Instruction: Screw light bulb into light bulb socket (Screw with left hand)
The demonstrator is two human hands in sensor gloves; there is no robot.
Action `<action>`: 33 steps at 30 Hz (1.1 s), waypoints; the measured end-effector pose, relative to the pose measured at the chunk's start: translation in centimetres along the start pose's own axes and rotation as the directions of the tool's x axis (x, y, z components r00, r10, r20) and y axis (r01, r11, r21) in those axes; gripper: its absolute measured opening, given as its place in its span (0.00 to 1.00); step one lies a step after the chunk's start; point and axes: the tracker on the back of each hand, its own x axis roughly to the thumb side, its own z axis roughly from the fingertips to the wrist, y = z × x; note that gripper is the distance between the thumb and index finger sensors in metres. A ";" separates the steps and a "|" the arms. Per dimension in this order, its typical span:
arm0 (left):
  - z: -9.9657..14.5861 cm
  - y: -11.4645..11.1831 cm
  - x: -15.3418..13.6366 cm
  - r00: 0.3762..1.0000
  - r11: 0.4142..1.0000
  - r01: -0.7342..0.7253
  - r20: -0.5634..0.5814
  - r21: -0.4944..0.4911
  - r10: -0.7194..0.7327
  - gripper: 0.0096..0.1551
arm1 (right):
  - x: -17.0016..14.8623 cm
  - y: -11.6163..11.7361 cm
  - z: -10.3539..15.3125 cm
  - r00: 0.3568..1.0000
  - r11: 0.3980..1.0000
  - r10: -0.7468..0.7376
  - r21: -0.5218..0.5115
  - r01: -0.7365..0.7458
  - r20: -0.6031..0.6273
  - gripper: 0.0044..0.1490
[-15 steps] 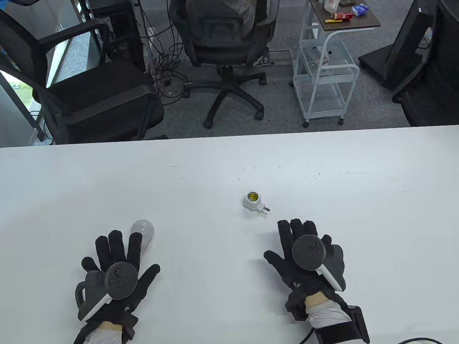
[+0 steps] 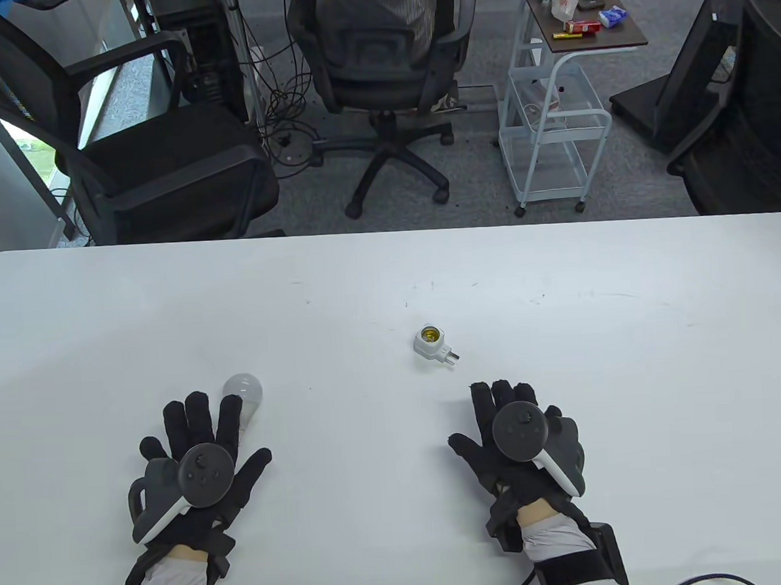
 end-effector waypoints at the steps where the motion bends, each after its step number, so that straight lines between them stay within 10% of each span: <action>1: 0.0 0.0 0.1 1.000 1.000 0.001 0.003 0.001 -0.001 0.51 | -0.1 0.1 -0.1 1.000 1.000 -0.006 0.014 0.006 -0.005 0.52; 19: 0.2 0.1 1.1 1.000 1.000 -0.001 0.023 -0.019 0.002 0.51 | 1.0 1.7 -1.2 0.998 0.995 0.061 0.082 -0.058 -0.031 0.51; 33: -0.1 -0.1 1.8 0.999 0.999 0.018 0.042 -0.037 -0.016 0.51 | 3.4 -2.5 -9.2 0.974 0.992 -0.127 -0.034 0.123 -0.186 0.51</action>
